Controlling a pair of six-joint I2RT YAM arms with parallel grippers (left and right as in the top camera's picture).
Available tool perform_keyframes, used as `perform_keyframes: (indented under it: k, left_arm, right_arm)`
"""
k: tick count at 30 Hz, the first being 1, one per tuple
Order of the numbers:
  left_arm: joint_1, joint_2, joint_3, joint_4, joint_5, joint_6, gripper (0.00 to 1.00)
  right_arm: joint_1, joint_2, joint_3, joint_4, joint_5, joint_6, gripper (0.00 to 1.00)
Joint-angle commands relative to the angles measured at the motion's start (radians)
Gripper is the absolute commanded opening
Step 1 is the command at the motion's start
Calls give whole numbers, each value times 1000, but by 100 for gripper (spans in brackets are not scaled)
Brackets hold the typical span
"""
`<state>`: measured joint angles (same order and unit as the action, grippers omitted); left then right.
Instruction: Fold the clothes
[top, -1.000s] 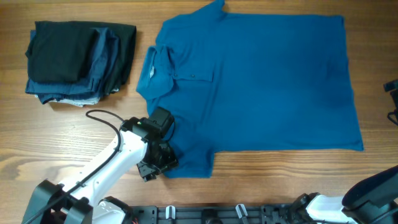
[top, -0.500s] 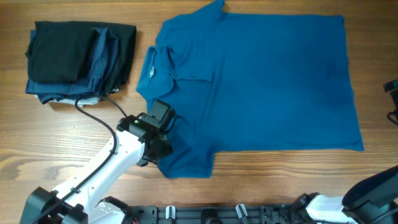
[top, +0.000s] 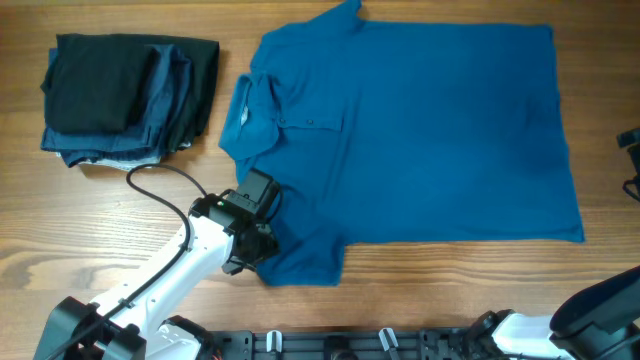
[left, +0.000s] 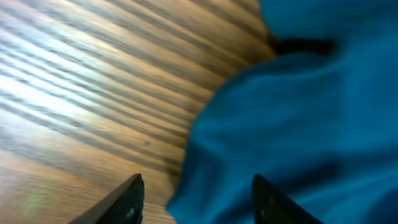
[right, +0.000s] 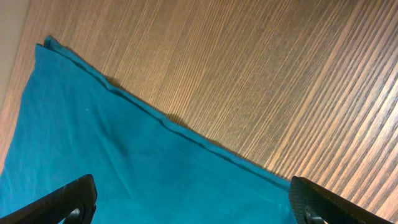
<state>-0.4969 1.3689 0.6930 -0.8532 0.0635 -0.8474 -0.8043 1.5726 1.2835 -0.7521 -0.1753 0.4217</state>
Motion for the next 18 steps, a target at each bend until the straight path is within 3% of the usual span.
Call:
perform_keyframes:
  k: [1,12,15,18]
  left_arm:
    - [3,8,-9,5,52,2,54]
    - [4,8,-83,55,82,-40,55]
    - [4,4,-83,72,108,-40,40]
    - [4,-2,-78,92,203,-26,34]
  right_arm:
    - [-5,6,5,3,10,7,100]
    - [-5,6,5,3,10,7,100]
    - [-5,6,5,3,10,7,100]
    - [-5,5,5,3,10,7,100]
